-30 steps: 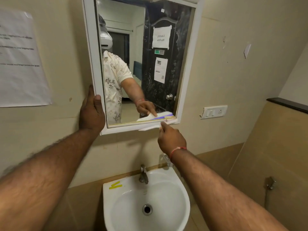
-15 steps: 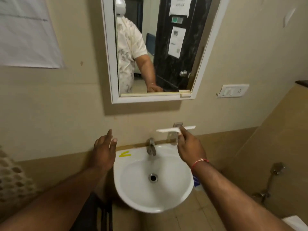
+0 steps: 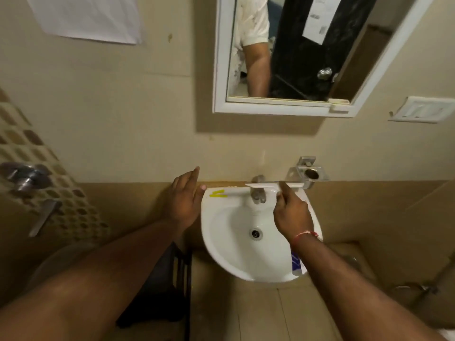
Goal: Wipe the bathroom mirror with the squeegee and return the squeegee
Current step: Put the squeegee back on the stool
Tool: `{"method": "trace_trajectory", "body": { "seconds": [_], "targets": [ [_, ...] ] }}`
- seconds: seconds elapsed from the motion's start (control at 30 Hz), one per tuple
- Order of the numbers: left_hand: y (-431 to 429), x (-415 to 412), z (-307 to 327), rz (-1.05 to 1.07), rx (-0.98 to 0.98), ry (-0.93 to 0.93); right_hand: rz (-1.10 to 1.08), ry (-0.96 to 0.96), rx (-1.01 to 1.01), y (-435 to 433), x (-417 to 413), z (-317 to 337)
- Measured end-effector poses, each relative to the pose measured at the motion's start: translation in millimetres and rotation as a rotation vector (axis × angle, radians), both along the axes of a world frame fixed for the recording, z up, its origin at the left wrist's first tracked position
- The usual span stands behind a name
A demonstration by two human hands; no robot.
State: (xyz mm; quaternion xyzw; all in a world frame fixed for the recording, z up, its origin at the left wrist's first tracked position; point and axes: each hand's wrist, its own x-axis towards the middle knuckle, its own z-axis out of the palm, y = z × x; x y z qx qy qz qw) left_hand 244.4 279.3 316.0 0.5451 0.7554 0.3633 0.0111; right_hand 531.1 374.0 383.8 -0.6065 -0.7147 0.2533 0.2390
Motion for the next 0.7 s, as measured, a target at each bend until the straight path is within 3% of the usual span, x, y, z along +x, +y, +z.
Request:
{"method": "trace_trajectory", "body": {
  "seconds": [0.23, 0.4, 0.57, 0.7],
  "targets": [
    [-58, -69, -59, 0.133, -0.112, -0.055, 0.33, 0.003, -0.175, -33, -83, -62],
    [-126, -122, -120, 0.321, -0.178, -0.155, 0.577, -0.107, -0.335, -82, -162, -119],
    [-200, -164, -196, 0.474, -0.319, -0.207, 0.713, -0.201, -0.49, -125, -229, -197],
    [-249, -188, -269, 0.492, -0.376, -0.229, 0.7, -0.232, -0.654, -144, -279, -273]
  ]
}}
